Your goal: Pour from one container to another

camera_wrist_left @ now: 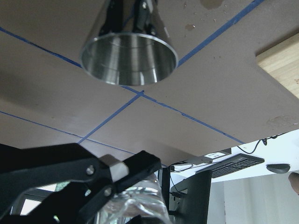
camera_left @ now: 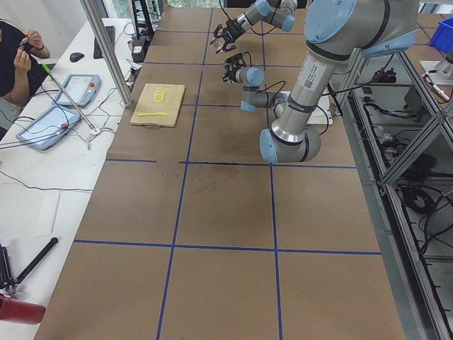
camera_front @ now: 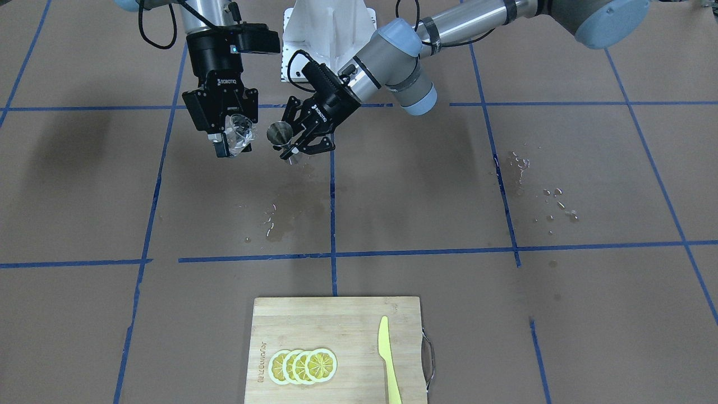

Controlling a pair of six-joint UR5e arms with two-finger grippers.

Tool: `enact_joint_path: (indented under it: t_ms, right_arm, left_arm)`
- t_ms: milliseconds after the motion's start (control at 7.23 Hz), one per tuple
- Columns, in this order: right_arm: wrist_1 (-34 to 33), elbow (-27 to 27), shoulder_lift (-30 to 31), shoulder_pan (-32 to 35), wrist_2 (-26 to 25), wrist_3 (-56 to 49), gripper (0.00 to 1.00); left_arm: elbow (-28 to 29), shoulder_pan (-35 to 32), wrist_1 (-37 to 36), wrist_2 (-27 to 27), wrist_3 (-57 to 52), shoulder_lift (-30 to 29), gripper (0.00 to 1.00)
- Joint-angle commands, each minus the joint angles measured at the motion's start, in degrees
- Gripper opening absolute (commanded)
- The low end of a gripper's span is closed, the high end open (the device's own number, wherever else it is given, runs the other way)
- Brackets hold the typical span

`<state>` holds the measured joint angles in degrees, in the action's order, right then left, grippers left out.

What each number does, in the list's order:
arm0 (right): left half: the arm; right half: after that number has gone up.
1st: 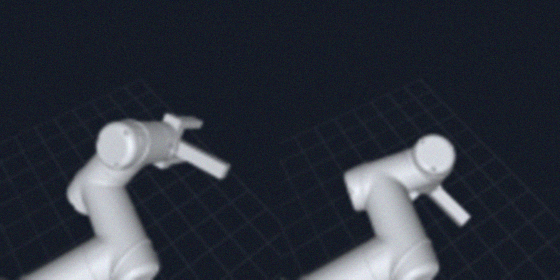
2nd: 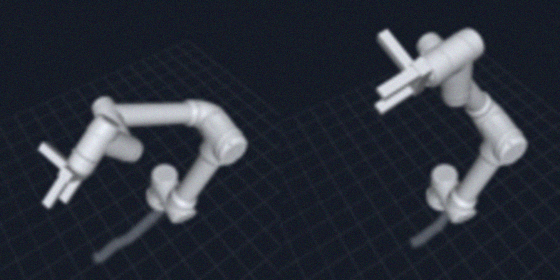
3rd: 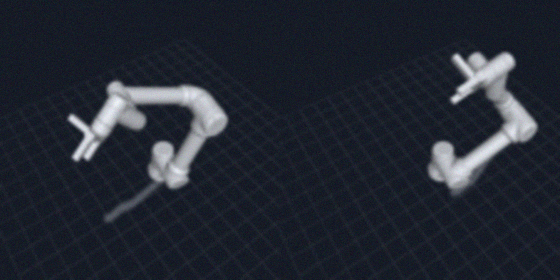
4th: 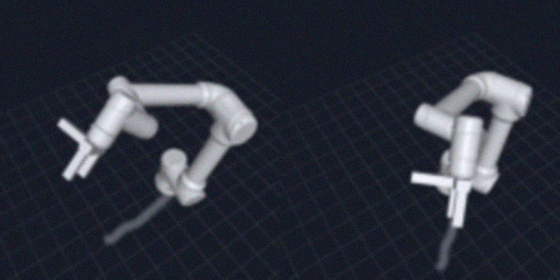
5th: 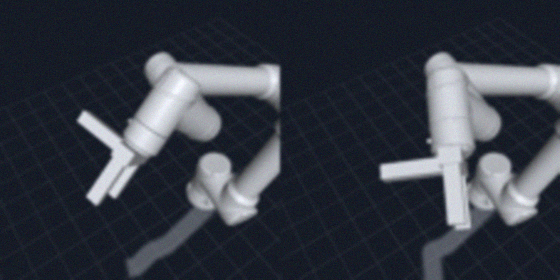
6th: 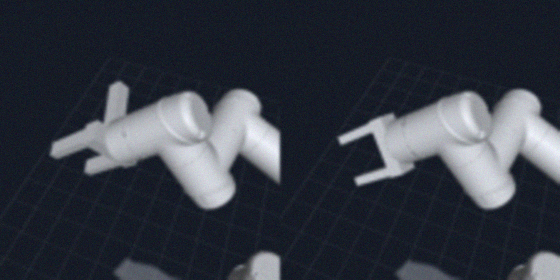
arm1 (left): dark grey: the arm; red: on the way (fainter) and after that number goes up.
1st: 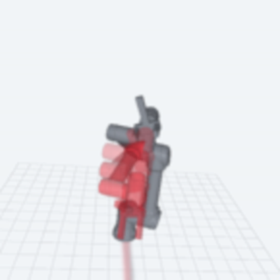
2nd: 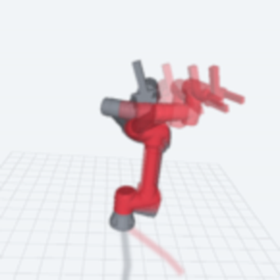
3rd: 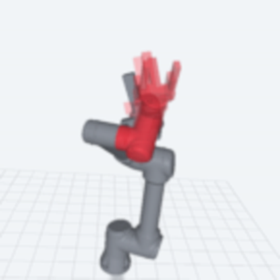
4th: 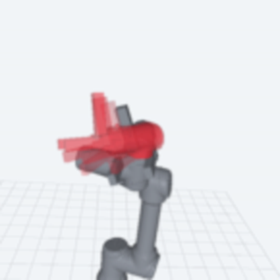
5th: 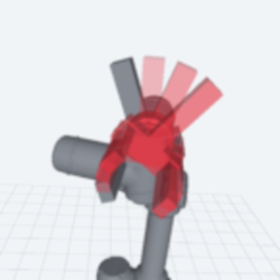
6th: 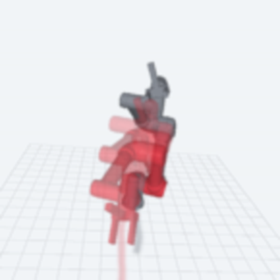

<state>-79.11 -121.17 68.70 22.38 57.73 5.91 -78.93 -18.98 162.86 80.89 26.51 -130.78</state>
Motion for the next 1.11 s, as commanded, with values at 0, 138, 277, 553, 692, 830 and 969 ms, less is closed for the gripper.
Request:
enact_joint_path:
  t_ms: [0,138,277,553,692,830,969]
  right_arm:
    - [-0.60,-0.12,-0.58,-2.15,-2.78,-1.67,0.00]
    - [-0.95,-0.12,-1.37,-3.21,-3.67,-2.65,0.00]
    - [-2.17,-0.12,-1.55,-3.83,-4.89,-2.74,0.00]
    - [-2.80,-0.03,-1.64,-4.63,-6.83,-3.96,0.00]
    - [-2.98,0.14,-1.73,-4.71,-7.36,-5.37,0.00]
    - [-3.06,0.32,-2.42,-4.89,-7.54,-6.86,0.00]
    - [-3.85,0.41,-3.30,-5.41,-9.54,-9.40,0.00]
  left_arm:
    - [0.00,0.00,0.00,-0.03,0.03,-0.01,0.00]
    - [0.00,0.00,0.00,-0.03,-0.06,-0.01,0.00]
    - [0.00,0.00,0.00,-0.12,0.03,-0.01,0.00]
    - [-0.08,0.00,0.09,-0.04,0.03,0.08,0.00]
    - [-0.08,0.00,0.09,-0.03,0.03,0.08,0.00]
    - [-0.08,0.00,0.09,-0.03,0.03,0.00,0.00]
    - [-0.08,0.00,0.00,-0.03,0.03,-0.01,0.00]
